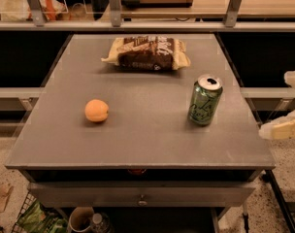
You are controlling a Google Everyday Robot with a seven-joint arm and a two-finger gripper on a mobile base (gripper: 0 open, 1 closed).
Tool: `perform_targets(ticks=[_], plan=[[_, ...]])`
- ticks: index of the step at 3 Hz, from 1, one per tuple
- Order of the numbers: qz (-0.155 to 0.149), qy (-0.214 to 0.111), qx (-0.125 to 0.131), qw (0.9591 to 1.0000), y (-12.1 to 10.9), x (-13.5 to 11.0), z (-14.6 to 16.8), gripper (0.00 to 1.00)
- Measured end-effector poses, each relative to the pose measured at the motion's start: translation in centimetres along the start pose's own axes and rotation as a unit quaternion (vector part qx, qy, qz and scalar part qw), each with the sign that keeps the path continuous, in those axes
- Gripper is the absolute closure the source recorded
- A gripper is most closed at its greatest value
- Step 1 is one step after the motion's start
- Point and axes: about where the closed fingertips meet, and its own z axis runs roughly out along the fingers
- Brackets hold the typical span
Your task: Move green can near brown chip bag
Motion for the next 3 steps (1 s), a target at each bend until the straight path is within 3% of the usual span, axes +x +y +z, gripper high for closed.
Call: perform_targets(ticks=[1,3], plan=[[-0.003,0.003,-0.012,0.9999,0.1,0.3,1.3,0.0],[-0.004,0.008,-0.055,0.9985,2.6,1.6,5.7,0.0]])
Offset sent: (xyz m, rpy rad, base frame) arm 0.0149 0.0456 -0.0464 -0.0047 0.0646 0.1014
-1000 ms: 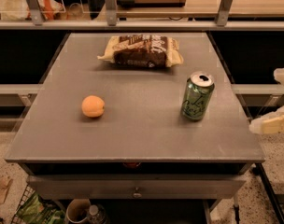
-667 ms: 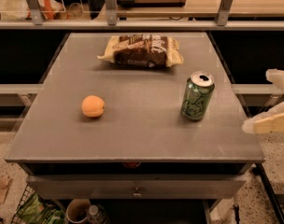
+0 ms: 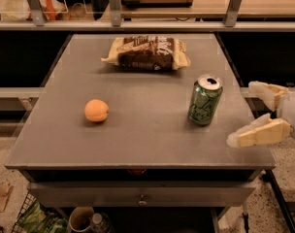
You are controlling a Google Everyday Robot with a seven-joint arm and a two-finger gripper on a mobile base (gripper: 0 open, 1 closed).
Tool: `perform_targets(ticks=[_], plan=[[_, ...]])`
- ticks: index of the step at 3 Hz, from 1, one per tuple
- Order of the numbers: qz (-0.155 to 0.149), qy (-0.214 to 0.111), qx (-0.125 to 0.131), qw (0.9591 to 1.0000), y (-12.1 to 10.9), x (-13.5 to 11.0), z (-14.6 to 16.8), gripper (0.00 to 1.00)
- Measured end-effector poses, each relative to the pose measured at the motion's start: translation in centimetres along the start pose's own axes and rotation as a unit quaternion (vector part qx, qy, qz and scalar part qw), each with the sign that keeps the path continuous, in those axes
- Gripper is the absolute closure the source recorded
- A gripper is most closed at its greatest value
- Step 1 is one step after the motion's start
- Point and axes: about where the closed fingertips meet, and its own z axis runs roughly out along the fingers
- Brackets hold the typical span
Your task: Move green can near brown chip bag
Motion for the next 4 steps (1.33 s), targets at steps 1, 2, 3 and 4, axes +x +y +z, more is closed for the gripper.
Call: perform_targets(ticks=[1,2,3,4], plan=[[-0.014,-0.012,-0.027,0.9995,1.2,-0.1,3.2,0.0],[-0.034,-0.025,-0.044,0.9981,1.7,-0.6,6.0,0.0],[-0.05,-0.039,-0.057,0.9963,1.8,-1.2,8.5,0.0],[-0.063,-0.053,-0.068,0.9943,1.7,-2.0,10.1,0.17]])
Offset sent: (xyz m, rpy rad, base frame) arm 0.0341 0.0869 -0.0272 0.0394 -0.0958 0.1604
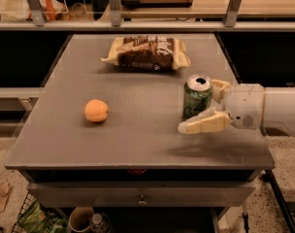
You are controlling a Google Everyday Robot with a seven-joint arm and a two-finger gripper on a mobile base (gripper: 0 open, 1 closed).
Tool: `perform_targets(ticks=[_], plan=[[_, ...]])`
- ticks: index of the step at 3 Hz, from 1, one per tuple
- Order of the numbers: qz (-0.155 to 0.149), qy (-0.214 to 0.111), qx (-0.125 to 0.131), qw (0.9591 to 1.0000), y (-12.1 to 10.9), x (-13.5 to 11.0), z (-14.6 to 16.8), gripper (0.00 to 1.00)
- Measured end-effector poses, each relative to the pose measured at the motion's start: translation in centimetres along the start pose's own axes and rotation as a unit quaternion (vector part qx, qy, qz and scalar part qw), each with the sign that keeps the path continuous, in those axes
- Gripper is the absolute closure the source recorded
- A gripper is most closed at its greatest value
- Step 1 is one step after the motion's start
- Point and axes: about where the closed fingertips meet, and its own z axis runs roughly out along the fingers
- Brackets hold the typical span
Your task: Move green can near brown chip bag
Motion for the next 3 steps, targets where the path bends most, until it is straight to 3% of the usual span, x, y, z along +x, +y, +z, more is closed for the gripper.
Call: perform_targets(ticks=[2,3], plan=[[-0.012,-0.009,-0.004,0.9999,-0.8,-0.9,1.2,0.64],[0.005,-0.02,0.016,0.9997,-2.5,-1.4,1.5,0.88]])
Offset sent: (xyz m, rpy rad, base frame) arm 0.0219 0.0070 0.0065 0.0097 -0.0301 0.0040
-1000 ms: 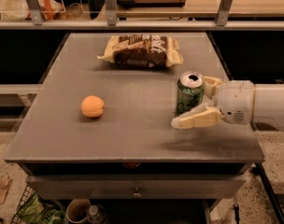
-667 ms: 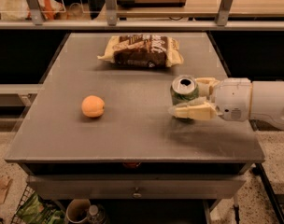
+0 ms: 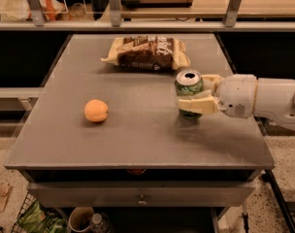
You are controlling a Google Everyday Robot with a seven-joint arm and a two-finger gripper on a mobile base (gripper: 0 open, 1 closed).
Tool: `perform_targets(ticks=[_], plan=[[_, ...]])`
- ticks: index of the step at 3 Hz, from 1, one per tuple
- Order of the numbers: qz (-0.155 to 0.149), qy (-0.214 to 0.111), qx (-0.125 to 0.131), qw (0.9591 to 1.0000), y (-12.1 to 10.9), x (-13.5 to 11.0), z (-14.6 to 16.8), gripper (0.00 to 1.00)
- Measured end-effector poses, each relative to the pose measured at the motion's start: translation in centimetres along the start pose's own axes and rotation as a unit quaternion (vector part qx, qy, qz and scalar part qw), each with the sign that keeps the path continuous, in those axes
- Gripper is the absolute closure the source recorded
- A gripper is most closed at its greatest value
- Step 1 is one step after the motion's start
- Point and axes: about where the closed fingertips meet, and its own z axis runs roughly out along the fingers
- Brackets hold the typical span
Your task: Move green can near brown chip bag
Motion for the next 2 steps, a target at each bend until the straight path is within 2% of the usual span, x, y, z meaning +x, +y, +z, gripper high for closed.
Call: perform_targets(ticks=[1,2], plan=[[0.029,-0.028,0.028,0.9988,-2.4,-0.7,1.0,1.0],[0.047,-0.056,0.065,0.9952,-6.2,-1.4,2.4,1.0]])
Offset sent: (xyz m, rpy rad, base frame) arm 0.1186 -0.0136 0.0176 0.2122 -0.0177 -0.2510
